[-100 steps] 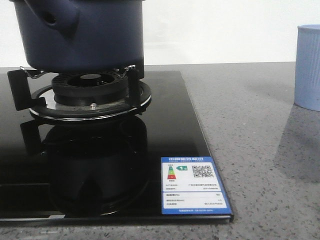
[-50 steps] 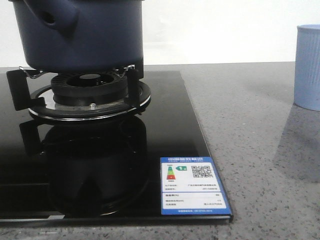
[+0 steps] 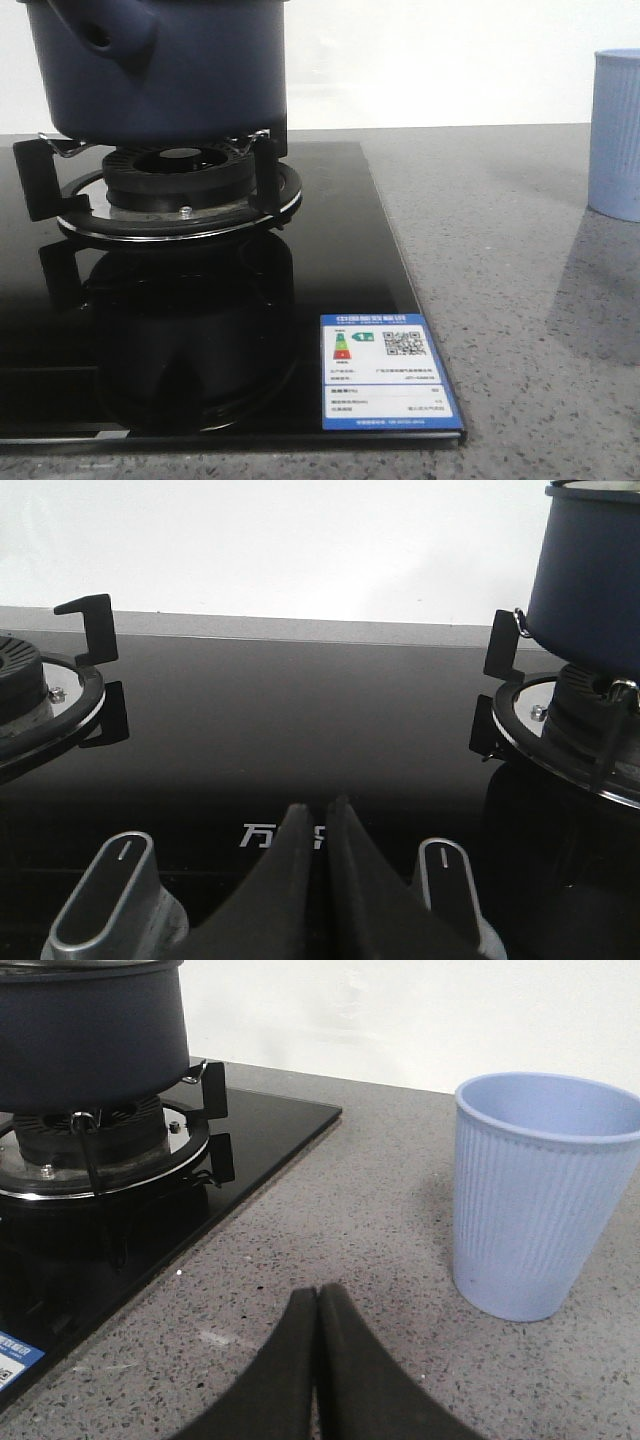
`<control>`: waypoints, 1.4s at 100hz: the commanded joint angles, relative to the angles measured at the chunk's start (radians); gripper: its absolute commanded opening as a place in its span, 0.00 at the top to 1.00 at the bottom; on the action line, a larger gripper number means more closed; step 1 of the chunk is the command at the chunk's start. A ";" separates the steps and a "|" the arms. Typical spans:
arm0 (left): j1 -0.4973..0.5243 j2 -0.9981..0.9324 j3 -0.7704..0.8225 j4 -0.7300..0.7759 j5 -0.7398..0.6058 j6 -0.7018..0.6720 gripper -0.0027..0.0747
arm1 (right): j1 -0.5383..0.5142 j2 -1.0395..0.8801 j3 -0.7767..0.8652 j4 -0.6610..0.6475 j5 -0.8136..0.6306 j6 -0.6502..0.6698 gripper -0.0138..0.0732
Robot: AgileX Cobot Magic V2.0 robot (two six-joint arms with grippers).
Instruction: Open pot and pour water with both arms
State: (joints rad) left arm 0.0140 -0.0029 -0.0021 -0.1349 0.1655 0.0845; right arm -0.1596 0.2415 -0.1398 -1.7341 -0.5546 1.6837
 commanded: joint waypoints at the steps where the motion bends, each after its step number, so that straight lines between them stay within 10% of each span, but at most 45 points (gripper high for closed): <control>1: -0.002 -0.026 0.015 -0.007 -0.070 -0.010 0.99 | 0.003 0.004 -0.025 0.030 0.020 -0.013 0.90; 35: -0.002 -0.026 0.015 -0.007 -0.070 -0.010 0.99 | 0.003 0.004 -0.025 0.088 0.061 -0.077 0.90; 62: -0.002 -0.026 0.015 -0.007 -0.070 -0.010 0.99 | 0.003 0.024 -0.007 1.093 0.230 -0.901 0.90; 110: -0.002 -0.026 0.015 -0.007 -0.070 -0.010 0.99 | 0.050 0.027 0.002 0.972 0.202 -0.948 0.90; 129: -0.002 -0.026 0.015 -0.007 -0.070 -0.010 0.99 | 0.233 0.027 0.002 1.597 0.393 -1.590 0.90; 140: -0.002 -0.026 0.015 -0.007 -0.070 -0.010 0.99 | 0.286 0.027 0.005 1.675 0.439 -1.707 0.90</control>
State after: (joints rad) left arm 0.0140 -0.0029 -0.0021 -0.1349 0.1678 0.0823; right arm 0.0903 0.2522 -0.1138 -0.1701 -0.0972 0.1121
